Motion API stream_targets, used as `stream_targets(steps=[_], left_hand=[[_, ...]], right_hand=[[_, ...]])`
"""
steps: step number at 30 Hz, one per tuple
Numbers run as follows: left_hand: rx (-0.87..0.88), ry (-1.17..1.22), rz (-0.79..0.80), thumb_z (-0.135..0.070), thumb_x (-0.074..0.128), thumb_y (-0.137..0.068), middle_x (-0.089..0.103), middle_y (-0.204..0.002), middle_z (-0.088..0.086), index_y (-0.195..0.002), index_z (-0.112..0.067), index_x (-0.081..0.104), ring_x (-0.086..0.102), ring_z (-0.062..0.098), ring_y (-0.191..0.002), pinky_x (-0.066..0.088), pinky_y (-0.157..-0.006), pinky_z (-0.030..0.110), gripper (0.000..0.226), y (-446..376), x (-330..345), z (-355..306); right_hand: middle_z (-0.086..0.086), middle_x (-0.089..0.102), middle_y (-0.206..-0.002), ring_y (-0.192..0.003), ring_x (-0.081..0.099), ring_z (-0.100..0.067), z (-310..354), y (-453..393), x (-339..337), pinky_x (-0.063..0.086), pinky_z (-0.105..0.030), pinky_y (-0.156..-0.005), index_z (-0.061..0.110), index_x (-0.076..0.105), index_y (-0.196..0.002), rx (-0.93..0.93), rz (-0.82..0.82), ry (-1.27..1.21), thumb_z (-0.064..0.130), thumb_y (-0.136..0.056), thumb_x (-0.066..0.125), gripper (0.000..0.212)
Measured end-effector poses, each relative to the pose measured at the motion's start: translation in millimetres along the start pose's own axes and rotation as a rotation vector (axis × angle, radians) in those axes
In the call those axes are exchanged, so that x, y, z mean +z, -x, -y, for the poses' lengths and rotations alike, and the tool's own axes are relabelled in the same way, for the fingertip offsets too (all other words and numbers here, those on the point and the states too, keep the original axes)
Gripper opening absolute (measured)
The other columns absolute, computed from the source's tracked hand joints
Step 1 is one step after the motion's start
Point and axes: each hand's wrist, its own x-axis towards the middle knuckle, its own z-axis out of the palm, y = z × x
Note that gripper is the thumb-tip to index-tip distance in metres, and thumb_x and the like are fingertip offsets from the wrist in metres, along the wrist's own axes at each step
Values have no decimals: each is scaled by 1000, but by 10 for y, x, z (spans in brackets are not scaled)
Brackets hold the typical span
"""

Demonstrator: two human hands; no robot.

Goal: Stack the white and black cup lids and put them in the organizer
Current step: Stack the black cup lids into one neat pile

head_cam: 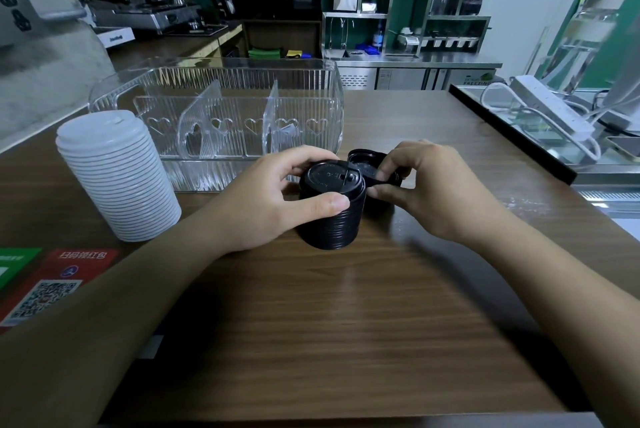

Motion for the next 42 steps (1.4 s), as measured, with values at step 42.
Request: stream_targets(steps=[42], left_hand=[[270, -113, -266, -38, 103, -81, 71, -149, -12, -154, -23, 63, 66, 20, -143, 52, -121, 48, 84, 43, 12, -79]], right_hand=[[3, 79, -113, -105, 73, -21, 498, 109, -149, 58, -41, -92, 17, 77, -128, -106, -260, -426, 26, -110, 68, 22]])
